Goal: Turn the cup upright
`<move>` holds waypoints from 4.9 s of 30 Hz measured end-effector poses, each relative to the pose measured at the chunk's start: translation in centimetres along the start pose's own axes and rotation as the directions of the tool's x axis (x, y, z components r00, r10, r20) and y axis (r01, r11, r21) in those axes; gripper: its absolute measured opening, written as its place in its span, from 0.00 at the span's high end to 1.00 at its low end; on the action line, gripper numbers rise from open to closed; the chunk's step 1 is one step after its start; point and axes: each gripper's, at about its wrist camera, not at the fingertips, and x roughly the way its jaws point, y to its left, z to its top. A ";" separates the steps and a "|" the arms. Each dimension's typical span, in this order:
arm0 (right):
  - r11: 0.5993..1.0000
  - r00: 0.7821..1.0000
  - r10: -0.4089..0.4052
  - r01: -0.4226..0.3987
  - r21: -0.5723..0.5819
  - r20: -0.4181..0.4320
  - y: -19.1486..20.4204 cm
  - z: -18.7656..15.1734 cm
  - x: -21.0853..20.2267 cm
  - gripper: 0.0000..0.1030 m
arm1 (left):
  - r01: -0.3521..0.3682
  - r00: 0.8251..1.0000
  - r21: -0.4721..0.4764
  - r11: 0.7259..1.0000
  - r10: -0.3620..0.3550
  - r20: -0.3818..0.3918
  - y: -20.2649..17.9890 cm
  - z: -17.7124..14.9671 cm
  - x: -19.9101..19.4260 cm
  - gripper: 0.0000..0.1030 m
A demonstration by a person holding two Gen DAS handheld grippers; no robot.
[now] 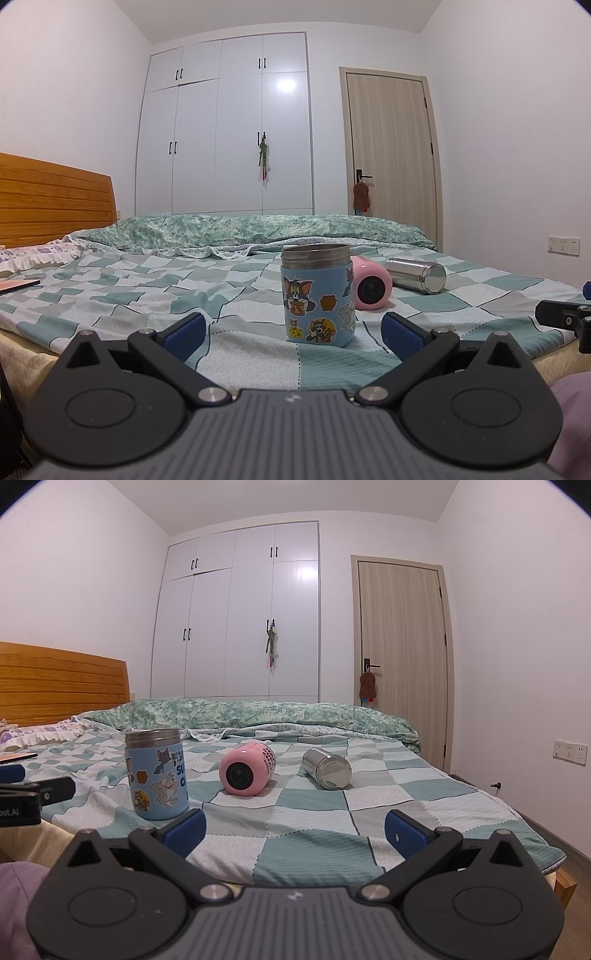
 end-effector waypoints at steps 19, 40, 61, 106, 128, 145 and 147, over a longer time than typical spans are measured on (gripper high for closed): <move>1.000 1.000 0.000 0.000 0.000 0.000 0.0 0.0 -0.1 0.00 | 0.001 1.000 0.002 1.000 -0.001 0.003 -0.1 0.1 0.0 0.00; 1.000 1.000 0.000 0.000 -0.001 0.001 0.0 0.0 -0.2 0.00 | 0.004 1.000 -0.002 1.000 -0.004 0.012 -0.2 0.2 -0.1 0.00; 0.999 1.000 0.029 -0.029 0.020 -0.007 -1.4 2.7 1.6 0.00 | 0.085 0.996 0.021 0.996 -0.085 0.010 -2.2 3.8 1.4 0.00; 0.890 0.836 0.359 -0.441 -0.119 -0.414 -9.6 8.2 32.8 0.00 | 0.095 0.451 0.059 0.994 0.009 -0.893 -12.2 8.2 45.0 0.16; 0.909 0.875 0.306 -0.386 -0.159 -0.375 -9.5 11.2 19.3 0.00 | 0.226 0.577 -0.013 0.974 -0.144 -0.804 -14.3 13.3 29.7 0.16; 0.913 0.839 0.276 -0.382 -0.146 -0.470 -9.3 7.1 10.5 0.00 | 0.161 0.525 -0.184 0.970 -0.242 -0.816 -15.2 6.8 21.8 0.16; 0.913 0.835 0.276 -0.383 -0.142 -0.476 -9.3 6.8 10.4 0.00 | 0.145 0.515 -0.197 0.970 -0.244 -0.821 -15.2 5.8 22.1 0.16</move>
